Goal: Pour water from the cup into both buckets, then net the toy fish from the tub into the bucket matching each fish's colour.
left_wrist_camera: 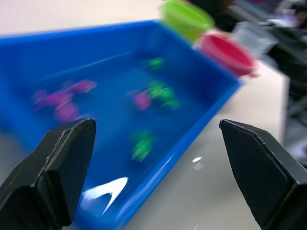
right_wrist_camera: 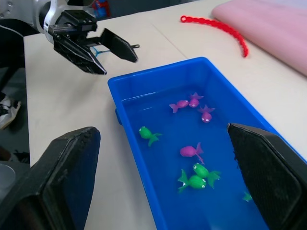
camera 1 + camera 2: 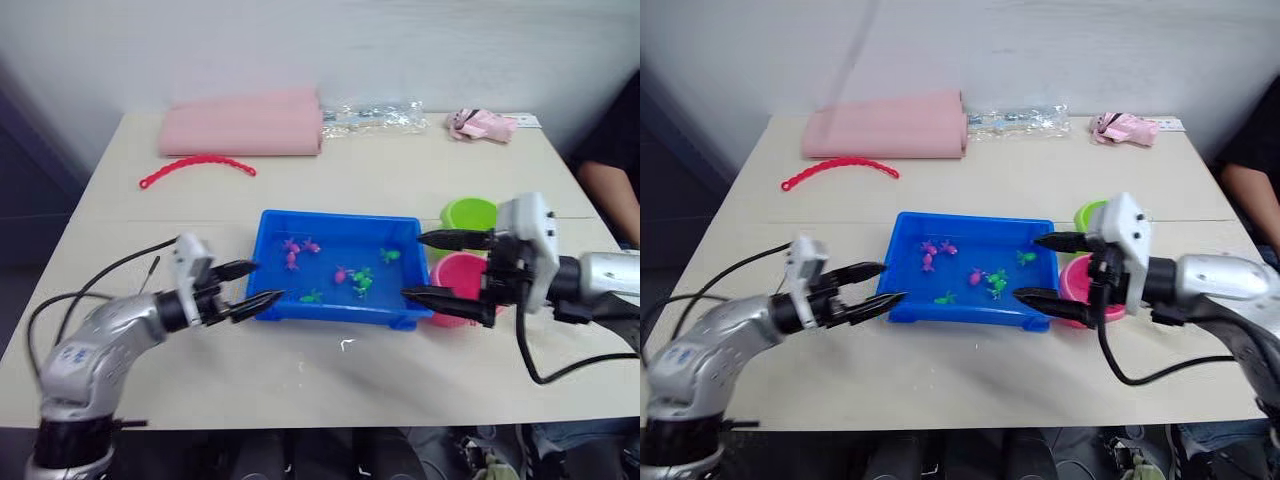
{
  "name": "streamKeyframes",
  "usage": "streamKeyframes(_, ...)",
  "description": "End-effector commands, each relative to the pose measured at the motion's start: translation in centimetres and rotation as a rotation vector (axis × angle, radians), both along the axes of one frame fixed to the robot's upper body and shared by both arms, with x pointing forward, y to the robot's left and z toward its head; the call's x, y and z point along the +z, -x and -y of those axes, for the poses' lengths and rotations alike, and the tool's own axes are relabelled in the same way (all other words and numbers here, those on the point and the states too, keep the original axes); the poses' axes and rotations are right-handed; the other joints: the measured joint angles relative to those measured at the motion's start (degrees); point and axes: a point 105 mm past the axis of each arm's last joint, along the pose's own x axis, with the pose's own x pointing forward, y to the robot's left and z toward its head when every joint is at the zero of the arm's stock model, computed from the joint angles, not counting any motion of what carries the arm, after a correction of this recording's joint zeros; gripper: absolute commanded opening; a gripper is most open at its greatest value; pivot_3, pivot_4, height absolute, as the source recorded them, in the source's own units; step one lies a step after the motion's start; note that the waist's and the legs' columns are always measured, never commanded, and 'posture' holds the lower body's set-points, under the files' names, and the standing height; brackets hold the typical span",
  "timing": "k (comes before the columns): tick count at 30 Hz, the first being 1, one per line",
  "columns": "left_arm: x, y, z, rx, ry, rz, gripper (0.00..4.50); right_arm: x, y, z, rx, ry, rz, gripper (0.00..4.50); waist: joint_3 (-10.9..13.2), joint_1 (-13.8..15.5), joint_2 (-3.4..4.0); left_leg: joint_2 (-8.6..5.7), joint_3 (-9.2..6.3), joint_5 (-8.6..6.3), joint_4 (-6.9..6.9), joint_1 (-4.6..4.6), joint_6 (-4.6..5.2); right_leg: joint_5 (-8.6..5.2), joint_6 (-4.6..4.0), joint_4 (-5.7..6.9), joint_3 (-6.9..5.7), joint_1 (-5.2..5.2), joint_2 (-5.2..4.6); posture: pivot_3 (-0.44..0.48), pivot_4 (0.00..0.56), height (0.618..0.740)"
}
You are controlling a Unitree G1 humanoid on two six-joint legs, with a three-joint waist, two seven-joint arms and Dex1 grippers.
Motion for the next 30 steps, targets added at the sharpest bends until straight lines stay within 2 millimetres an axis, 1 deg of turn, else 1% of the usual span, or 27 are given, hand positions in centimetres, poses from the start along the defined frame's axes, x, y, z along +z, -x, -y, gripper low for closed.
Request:
streamKeyframes(1, 0.5, 0.7, -5.8, 0.176, -0.123, 0.018, 4.5, 0.2, 0.1, -1.0, 0.082, 0.012, 0.017, 4.49, 0.0, 0.1, -0.02, 0.01, 0.0, -0.01, 0.01, 0.0, -0.01, 0.0, -0.01, -0.01, -0.03, 0.0, 0.0, 0.0, 0.15, 0.738)
streamKeyframes(2, -0.1, 0.9, -7.5, 0.215, -0.173, -0.028, 4.5, 0.0, 0.0, -1.3, 0.102, 0.014, 0.017, 4.49, 0.0, 0.2, -0.04, 0.01, 0.01, -0.01, 0.01, 0.0, -0.01, -0.01, -0.01, 0.01, -0.11, -0.02, 0.01, 0.0, 0.15, 0.738)
streamKeyframes(3, -0.4, 1.1, -8.9, 0.24, -0.215, -0.061, 4.5, -0.1, 0.0, -1.6, 0.116, 0.015, 0.015, 4.49, 0.0, 0.4, -0.05, 0.0, -0.01, -0.01, 0.03, 0.01, -0.02, -0.01, -0.02, 0.03, -0.19, -0.01, 0.0, 0.0, 0.15, 0.738)
streamKeyframes(6, -0.6, 0.9, -12.7, 0.323, -0.308, -0.151, 4.5, -0.4, -0.2, -2.1, 0.136, 0.017, 0.016, 4.49, 0.0, 0.8, -0.05, -0.05, -0.06, -0.16, 0.02, -0.01, 0.03, -0.01, -0.03, 0.04, -0.3, -0.03, -0.12, 0.0, 0.15, 0.738)
streamKeyframes(7, -0.5, 0.7, -13.7, 0.342, -0.33, -0.17, 4.5, -0.5, -0.3, -2.2, 0.139, 0.016, 0.016, 4.49, 0.0, 1.0, -0.05, -0.05, -0.03, -0.21, 0.03, -0.01, 0.04, 0.0, -0.04, 0.02, -0.33, -0.04, -0.15, 0.0, 0.15, 0.738)
streamKeyframes(8, -0.5, 0.4, -14.4, 0.355, -0.339, -0.195, 4.5, -0.6, -0.2, -2.3, 0.14, 0.016, 0.016, 4.49, 0.0, 1.0, -0.07, -0.06, -0.03, -0.25, 0.04, -0.01, 0.04, 0.0, -0.04, 0.02, -0.35, -0.05, -0.24, 0.0, 0.15, 0.738)
streamKeyframes(10, -0.5, 0.1, -15.1, 0.367, -0.346, -0.235, 4.5, -0.7, -0.2, -2.4, 0.143, 0.015, 0.018, 4.49, 0.0, 1.0, -0.07, -0.01, -0.01, -0.33, 0.01, -0.05, -0.05, 0.02, -0.08, -0.05, -0.42, -0.11, -0.27, 0.0, 0.15, 0.738)
streamKeyframes(11, -0.7, -0.4, -15.6, 0.386, -0.368, -0.258, 4.5, -0.8, 0.0, -2.5, 0.14, 0.01, 0.017, 4.49, 0.0, 1.0, -0.07, 0.0, 0.03, -0.37, -0.01, -0.05, -0.06, 0.02, -0.07, -0.08, -0.46, -0.11, -0.27, 0.0, 0.15, 0.738)
streamKeyframes(12, -0.8, -0.8, -16.0, 0.4, -0.386, -0.272, 4.5, -0.8, 0.1, -2.5, 0.138, 0.007, 0.017, 4.49, 0.0, 1.0, -0.07, 0.01, 0.04, -0.4, -0.04, -0.05, -0.08, 0.02, -0.08, -0.11, -0.52, -0.1, -0.27, 0.0, 0.15, 0.738)
streamKeyframes(15, -2.1, -2.1, -16.6, 0.426, -0.433, -0.387, 4.5, -1.3, 0.8, -2.4, 0.125, 0.014, 0.016, 4.49, 0.0, 1.0, -0.08, 0.05, 0.11, -0.4, -0.04, -0.09, -0.1, 0.02, -0.08, 0.11, -0.82, -0.14, -0.03, 0.0, 0.15, 0.738)
streamKeyframes(16, -2.2, -2.7, -16.6, 0.418, -0.457, -0.382, 4.5, -1.4, 1.0, -2.4, 0.122, 0.014, 0.017, 4.49, 0.0, 1.0, -0.08, 0.02, 0.2, -0.39, -0.04, -0.07, -0.08, 0.02, -0.08, 0.17, -0.89, -0.13, -0.01, 0.0, 0.15, 0.738)
streamKeyframes(18, -2.3, -3.6, -16.6, 0.433, -0.419, -0.418, 4.5, -1.4, 1.2, -2.5, 0.115, 0.011, 0.018, 4.49, 0.1, 1.0, -0.13, 0.03, 0.36, -0.42, 0.02, -0.1, -0.02, 0.02, -0.07, 0.18, -0.96, -0.18, 0.0, 0.0, 0.15, 0.738)
streamKeyframes(21, -3.1, -4.4, -17.1, 0.433, -0.502, -0.467, 4.5, -1.3, 1.5, -2.5, 0.105, 0.008, 0.022, 4.49, 0.0, 0.6, -0.25, 0.03, 0.47, -0.45, 0.15, -0.09, 0.07, 0.03, -0.04, 0.24, -0.95, -0.19, 0.0, 0.0, 0.15, 0.738)
streamKeyframes(24, -3.8, -5.6, -17.1, 0.454, -0.504, -0.5, 4.5, -1.1, 1.7, -2.5, 0.097, 0.007, 0.029, 4.49, 0.1, 0.4, -0.28, 0.04, 0.48, -0.45, 0.17, -0.07, 0.08, 0.03, -0.04, 0.28, -0.94, -0.19, 0.01, 0.0, 0.15, 0.738)
streamKeyframes(30, -5.3, -6.3, -17.6, 0.484, -0.552, -0.54, 4.5, -0.8, 1.8, -2.5, 0.078, 0.008, 0.049, 4.49, 0.1, 0.2, -0.34, 0.04, 0.51, -0.45, 0.21, -0.06, 0.09, 0.03, -0.03, 0.35, -0.95, -0.19, 0.0, 0.0, 0.15, 0.738)
